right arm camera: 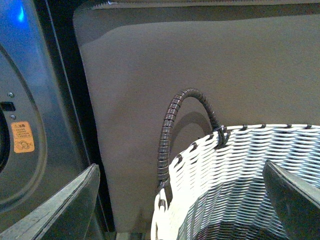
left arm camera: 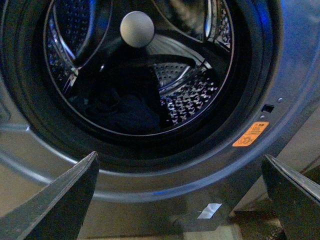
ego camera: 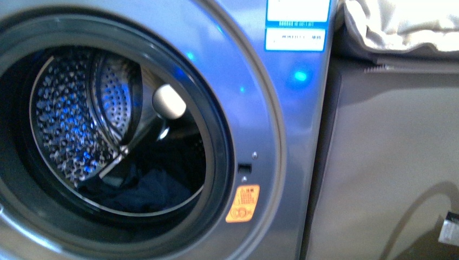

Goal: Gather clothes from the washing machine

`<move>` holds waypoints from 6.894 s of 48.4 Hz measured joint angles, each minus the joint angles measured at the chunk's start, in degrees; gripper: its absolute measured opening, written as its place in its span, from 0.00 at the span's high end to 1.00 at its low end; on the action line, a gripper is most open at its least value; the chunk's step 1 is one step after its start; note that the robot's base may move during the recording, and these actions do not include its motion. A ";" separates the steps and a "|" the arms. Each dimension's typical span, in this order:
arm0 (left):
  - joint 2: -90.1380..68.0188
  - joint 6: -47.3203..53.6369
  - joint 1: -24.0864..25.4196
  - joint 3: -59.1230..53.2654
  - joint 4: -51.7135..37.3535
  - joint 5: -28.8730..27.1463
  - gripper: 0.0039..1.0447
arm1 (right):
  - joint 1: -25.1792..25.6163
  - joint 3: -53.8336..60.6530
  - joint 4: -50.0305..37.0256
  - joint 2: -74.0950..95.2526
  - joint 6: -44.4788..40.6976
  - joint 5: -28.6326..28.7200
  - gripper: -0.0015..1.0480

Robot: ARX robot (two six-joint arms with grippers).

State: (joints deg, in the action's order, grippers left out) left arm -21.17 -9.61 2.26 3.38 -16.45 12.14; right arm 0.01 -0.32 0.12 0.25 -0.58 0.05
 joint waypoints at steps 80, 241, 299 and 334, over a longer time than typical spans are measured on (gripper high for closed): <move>-98.42 11.41 -6.03 62.58 -22.49 -4.24 0.06 | 0.00 0.00 0.00 0.00 0.00 0.00 0.07; -77.70 9.38 -5.46 48.76 -11.80 -6.36 0.86 | 0.00 0.00 0.00 0.00 0.00 0.00 0.07; -36.11 10.67 -2.36 28.41 0.59 -2.47 0.86 | 0.00 0.00 0.00 0.00 0.00 0.00 0.07; -13.31 9.73 1.53 26.84 15.91 4.50 0.86 | 0.00 0.00 0.00 0.00 0.00 0.00 0.07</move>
State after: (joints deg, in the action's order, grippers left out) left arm -34.48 0.12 3.79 30.22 -0.54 16.64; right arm 0.01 -0.32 0.12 0.25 -0.58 0.05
